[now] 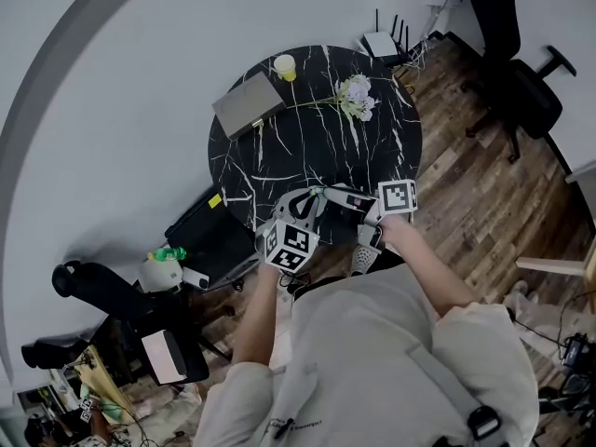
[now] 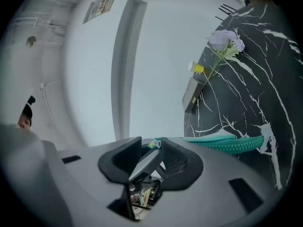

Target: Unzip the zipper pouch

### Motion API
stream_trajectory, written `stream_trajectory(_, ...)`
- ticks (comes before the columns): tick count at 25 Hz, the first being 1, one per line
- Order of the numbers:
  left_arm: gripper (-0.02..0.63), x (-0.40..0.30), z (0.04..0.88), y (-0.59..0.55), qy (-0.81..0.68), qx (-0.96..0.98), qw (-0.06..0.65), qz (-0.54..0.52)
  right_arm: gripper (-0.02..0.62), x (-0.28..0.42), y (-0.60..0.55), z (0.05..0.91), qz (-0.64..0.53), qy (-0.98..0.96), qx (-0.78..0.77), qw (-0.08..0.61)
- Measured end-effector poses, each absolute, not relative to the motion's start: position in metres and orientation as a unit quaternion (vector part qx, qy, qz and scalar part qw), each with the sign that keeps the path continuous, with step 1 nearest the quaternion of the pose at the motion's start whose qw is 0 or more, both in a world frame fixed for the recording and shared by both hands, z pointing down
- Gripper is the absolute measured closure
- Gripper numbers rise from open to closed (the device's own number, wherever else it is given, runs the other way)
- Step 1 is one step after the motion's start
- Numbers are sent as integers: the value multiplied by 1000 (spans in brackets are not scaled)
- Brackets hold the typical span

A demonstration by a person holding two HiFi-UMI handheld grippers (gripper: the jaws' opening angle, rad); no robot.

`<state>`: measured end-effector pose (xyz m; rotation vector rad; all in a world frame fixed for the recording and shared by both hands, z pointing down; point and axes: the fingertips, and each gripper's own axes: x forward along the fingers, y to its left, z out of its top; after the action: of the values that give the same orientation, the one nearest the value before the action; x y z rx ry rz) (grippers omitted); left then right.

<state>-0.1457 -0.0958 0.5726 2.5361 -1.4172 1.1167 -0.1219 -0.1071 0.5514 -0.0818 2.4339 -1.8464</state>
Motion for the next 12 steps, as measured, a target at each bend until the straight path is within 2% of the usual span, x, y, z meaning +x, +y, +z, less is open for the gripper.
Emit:
stream_trajectory(4,560,-142,569,-93,-462,818,19,343,503,-119,-111,551,-634,770,-20,74)
stream_trajectory(9,558,-139,569,-90,-458,815,5,355,537,-120,-106,555,-619,783,-51,35)
stream_trajectory(12,558,-138,569,-90,-456,815,3,357,575,-122,-106,552,-612,788,-57,37)
